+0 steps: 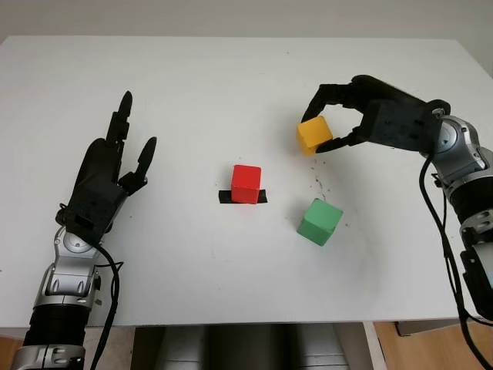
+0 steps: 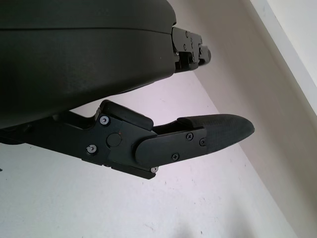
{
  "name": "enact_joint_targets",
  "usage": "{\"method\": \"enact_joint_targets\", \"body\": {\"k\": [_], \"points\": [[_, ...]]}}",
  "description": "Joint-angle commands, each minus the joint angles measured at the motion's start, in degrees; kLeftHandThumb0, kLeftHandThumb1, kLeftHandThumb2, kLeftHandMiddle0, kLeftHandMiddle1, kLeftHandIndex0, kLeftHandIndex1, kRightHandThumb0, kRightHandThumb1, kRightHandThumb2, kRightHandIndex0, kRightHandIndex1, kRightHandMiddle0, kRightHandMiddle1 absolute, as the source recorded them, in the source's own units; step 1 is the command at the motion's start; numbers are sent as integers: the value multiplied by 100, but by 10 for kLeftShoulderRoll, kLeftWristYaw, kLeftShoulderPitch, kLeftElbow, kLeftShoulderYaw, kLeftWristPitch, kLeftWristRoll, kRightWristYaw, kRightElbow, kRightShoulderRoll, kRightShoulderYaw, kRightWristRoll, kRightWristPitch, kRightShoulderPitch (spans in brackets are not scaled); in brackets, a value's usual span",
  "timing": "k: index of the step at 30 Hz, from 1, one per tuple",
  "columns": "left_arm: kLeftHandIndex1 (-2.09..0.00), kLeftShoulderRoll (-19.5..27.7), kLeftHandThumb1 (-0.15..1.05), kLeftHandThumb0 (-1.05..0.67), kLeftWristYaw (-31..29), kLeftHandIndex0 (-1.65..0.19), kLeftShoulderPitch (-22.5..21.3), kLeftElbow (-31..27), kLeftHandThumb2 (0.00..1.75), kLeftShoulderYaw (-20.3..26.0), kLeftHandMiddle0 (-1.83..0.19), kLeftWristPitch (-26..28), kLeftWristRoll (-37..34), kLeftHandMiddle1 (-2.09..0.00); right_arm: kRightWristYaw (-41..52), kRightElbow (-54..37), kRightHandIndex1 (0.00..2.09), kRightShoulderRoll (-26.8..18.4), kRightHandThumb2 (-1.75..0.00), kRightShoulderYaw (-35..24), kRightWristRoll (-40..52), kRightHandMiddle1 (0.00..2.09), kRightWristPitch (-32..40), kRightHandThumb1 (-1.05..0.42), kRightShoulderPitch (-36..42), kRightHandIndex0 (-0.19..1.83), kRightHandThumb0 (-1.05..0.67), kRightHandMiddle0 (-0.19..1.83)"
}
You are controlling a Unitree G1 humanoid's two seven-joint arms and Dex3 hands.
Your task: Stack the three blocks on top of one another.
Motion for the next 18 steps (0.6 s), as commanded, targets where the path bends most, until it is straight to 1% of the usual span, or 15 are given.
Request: {"method": "enact_joint_targets", "body": {"k": [1,2,3,4,7,8,9,10,11,12,14,15,18], "points": [[-21,4,105,-77,2,-15,-2,-3,62,-1,14,-1,0,-5,20,-44,2,8,-6,-18,22,146,39,-96,10,31,-36,26],[-24,4,105,-78,3,-19,0,-5,62,-1,15,0,0,-5,34,-63,3,11,-6,-24,33,149,63,-97,15,30,-36,24],[-23,4,105,-77,4,-15,1,-8,62,-1,15,2,0,-5,48,-82,3,15,-6,-32,47,153,87,-98,20,29,-35,21],[-18,3,105,-77,6,-5,2,-9,62,-1,15,4,2,-5,58,-103,3,20,-6,-39,59,159,113,-99,25,28,-35,18],[-14,3,105,-77,5,2,4,-7,62,-1,15,1,0,-5,82,-166,3,33,-6,-59,93,167,199,-101,42,25,-35,15],[-14,3,105,-78,3,1,4,-10,62,-1,16,5,-2,-5,87,-191,2,38,-6,-66,104,169,235,-101,47,24,-35,14],[-12,3,105,-79,3,5,5,-12,63,-1,16,7,-2,-4,91,-218,2,43,-6,-72,113,169,273,-102,53,23,-35,13],[-18,2,105,-79,3,-5,5,-11,62,0,15,6,-4,-5,93,-250,2,49,-6,-78,124,170,313,-103,61,22,-35,12],[-28,1,105,-78,5,-11,4,-9,62,0,13,1,-5,-5,95,-283,2,55,-6,-84,134,172,351,-103,69,20,-35,10],[-32,1,105,-78,5,-4,4,-7,62,1,12,-4,-7,-5,94,-317,1,61,-7,-89,143,174,386,-104,79,18,-36,8],[-31,0,105,-78,8,9,4,-6,61,1,13,-8,-7,-5,88,-383,2,72,-8,-97,157,176,445,-105,100,17,-36,4],[-30,1,105,-78,10,11,5,-6,61,1,14,-9,-5,-4,84,-413,2,78,-9,-99,163,177,467,-105,112,17,-36,3],[-24,0,105,-78,13,18,6,-10,61,1,15,-7,-5,-4,68,-498,3,98,-14,-106,180,187,537,-105,142,15,-36,-5]]}}
